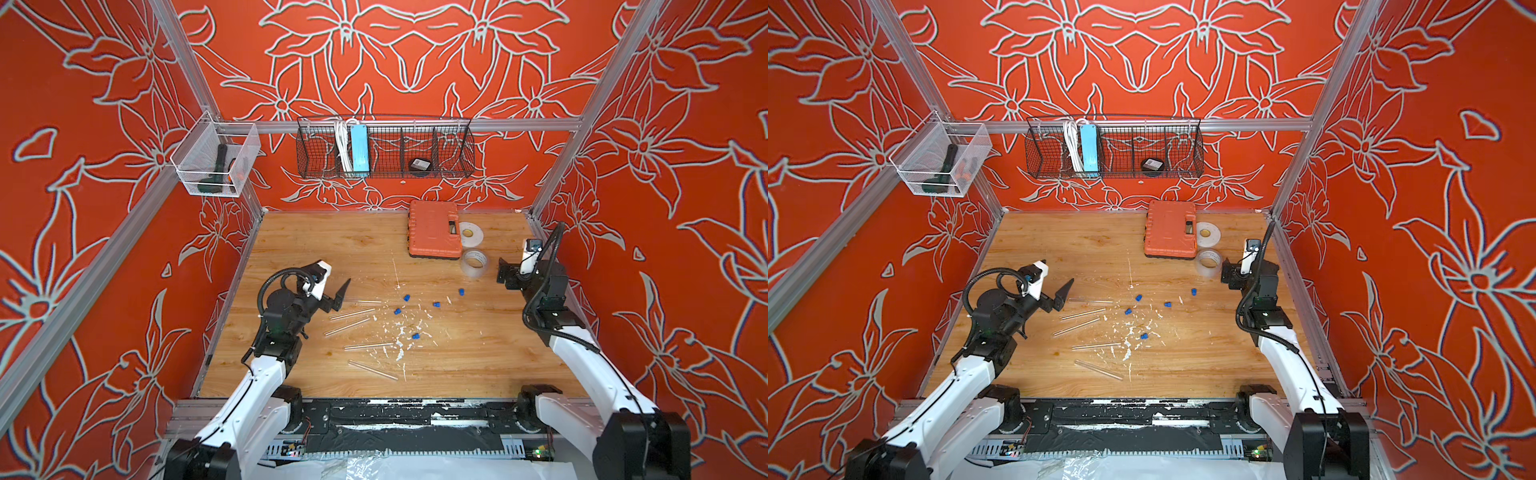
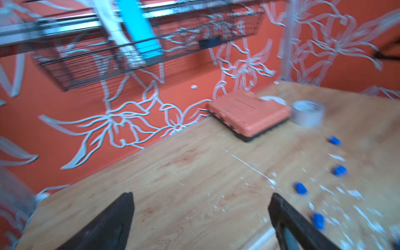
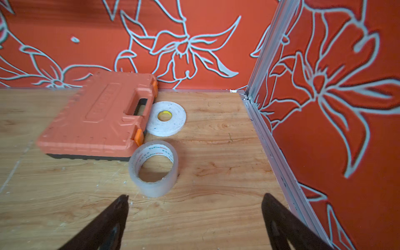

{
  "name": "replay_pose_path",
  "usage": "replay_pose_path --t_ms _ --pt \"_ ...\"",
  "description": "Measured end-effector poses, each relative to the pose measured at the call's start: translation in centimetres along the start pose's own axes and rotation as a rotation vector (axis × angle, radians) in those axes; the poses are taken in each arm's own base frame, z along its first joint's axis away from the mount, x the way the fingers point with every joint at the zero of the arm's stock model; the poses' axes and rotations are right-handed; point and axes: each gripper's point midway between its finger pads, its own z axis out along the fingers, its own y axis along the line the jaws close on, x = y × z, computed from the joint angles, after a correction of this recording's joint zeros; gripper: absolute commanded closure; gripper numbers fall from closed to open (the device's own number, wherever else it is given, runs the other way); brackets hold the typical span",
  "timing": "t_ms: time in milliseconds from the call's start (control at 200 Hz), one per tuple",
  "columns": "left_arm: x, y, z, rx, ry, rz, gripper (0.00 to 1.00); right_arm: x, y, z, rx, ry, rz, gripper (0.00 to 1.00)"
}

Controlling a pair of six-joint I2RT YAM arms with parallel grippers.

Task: Insert stoppers into test tubes
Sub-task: Pick up the test tube at the center of the board.

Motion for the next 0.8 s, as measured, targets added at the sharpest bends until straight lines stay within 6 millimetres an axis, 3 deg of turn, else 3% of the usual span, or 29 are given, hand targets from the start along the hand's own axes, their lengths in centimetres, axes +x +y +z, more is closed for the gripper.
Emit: replay_pose_path --t_ms 175,410,636,796 --pt "0.8 -6.3 -1.8 0.294 0.097 0.162 0.14 -0.4 1.0 -2.1 -0.069 0.014 0.010 0.04" --pt "6.3 -14.2 -5.6 0.653 0.300 0.329 0.25 1.1 1.9 -2.9 -0.123 0.075 0.010 0.05" --pt "9.6 -18.8 -7.5 0.868 0.412 0.462 0.30 1.6 2.1 -3.0 -0.137 0.093 0.002 0.05" --pt "11.8 -20.0 -8.0 0.942 0.490 0.532 0.33 1.7 2.1 -3.1 -0.137 0.096 -0.014 0.05"
